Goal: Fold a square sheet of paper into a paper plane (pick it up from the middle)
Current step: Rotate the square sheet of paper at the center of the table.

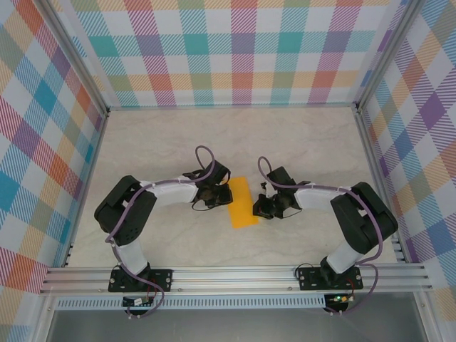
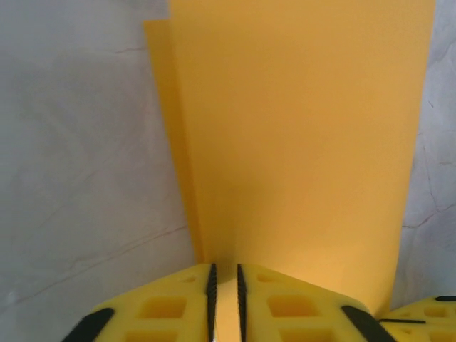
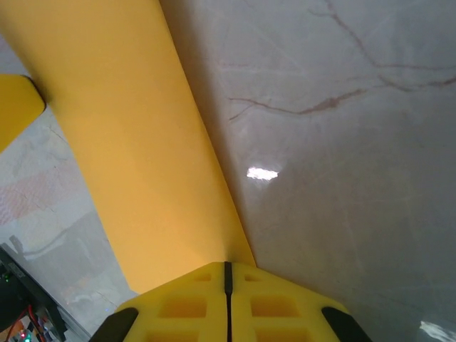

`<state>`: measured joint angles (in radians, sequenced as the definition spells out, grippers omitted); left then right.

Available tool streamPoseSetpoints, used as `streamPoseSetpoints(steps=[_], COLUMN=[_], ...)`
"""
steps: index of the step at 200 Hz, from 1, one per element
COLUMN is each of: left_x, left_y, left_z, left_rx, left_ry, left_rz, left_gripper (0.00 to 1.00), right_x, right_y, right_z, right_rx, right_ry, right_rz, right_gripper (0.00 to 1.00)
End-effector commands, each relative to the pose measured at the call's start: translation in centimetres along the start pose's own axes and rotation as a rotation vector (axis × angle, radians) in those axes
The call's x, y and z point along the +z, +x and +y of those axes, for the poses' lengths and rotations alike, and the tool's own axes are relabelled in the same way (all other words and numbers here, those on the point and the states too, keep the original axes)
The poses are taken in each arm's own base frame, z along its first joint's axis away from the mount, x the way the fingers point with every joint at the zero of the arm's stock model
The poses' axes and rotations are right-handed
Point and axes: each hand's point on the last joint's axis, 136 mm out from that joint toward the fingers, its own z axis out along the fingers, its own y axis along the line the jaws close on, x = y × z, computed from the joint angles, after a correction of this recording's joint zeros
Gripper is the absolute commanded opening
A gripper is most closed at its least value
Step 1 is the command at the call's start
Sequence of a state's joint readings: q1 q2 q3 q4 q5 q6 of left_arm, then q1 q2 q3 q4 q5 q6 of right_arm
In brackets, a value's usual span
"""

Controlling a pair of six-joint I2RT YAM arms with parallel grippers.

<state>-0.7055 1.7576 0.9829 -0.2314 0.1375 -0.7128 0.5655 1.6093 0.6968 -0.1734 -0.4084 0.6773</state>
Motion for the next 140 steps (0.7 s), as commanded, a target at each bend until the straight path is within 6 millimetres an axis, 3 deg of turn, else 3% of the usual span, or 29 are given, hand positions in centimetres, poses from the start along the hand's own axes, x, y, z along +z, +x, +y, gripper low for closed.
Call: streamPoseSetpoints(steps=[1, 33, 57, 110, 140], left_x=[-2.8, -4.8, -5.6, -6.5, -5.9], left_y=[-0.7, -0.5, 0.8, 2.1, 2.5], left_z=[-0.1, 1.2, 2.6, 2.7, 2.1], left_rx=[-0.012, -0.084, -0.132, -0.178, -0.186], left_ry=[-0.026, -0.023, -0.024, 0.078, 0.125], left_rz=[-0.059, -0.128, -0.134, -0.150, -0.130], left_gripper=[0.23, 0.28, 0.29, 0.29, 0.26], right_x=[0.7, 1.2, 1.8, 4.2, 3.5], right_y=[0.6, 0.8, 0.7, -0.9, -2.1], right_z=[0.3, 2.2, 3.6, 6.5, 8.2], right_rx=[0.056, 0.101, 0.120, 0.121, 0.062], right_ry=[0.004, -0.009, -0.009, -0.058, -0.060], right_rz=[0.025, 0.017, -0.005, 0.016, -0.003], right_gripper=[0.07, 0.07, 0.08, 0.09, 0.09])
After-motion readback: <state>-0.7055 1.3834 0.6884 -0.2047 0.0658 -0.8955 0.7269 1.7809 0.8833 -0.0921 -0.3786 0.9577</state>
